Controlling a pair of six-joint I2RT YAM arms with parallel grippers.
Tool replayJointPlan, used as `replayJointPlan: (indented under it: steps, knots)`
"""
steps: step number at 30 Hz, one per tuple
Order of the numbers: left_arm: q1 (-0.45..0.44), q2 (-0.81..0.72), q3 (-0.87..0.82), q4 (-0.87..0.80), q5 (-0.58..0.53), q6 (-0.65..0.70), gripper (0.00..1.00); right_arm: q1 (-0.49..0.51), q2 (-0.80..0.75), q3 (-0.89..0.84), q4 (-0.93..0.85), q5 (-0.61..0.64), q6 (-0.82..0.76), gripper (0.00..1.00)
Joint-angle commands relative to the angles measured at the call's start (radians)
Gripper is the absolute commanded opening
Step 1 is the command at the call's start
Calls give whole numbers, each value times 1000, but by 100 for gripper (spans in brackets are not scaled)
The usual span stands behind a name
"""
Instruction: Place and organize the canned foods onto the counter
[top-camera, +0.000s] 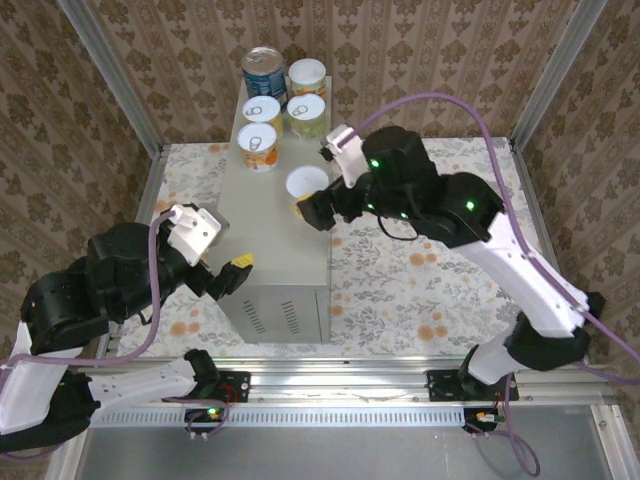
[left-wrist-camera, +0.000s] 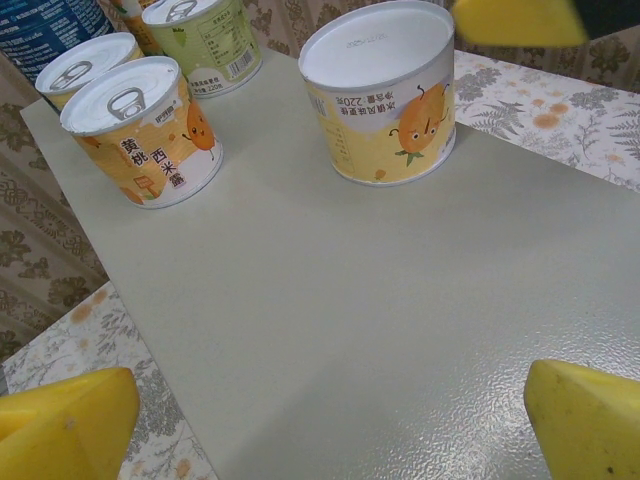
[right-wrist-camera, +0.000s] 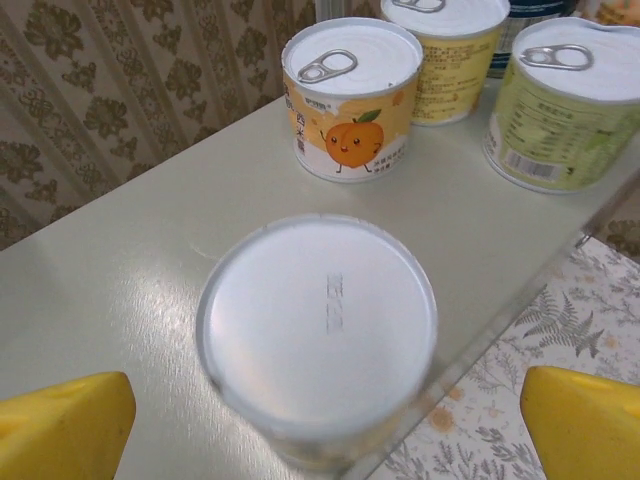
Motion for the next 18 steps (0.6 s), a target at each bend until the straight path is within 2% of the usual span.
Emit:
replayJointPlan:
  steps: [1,5,10,14,18]
  knots:
    - [0,6,-5,19,8,-4,100,13,-72,-138,183,28,-9,100]
    - [0,11,-6,25,12,-4,100,32,-140,-285,299,25,5,100]
    - [0,11,-12,27,17,-7,100,66,-155,-392,439,96,18,100]
    - [0,8,-15,27,15,-7,100,85,-134,-420,497,143,27,99]
    - [-1,5,-13,26,12,-5,100,107,-113,-438,541,211,12,92]
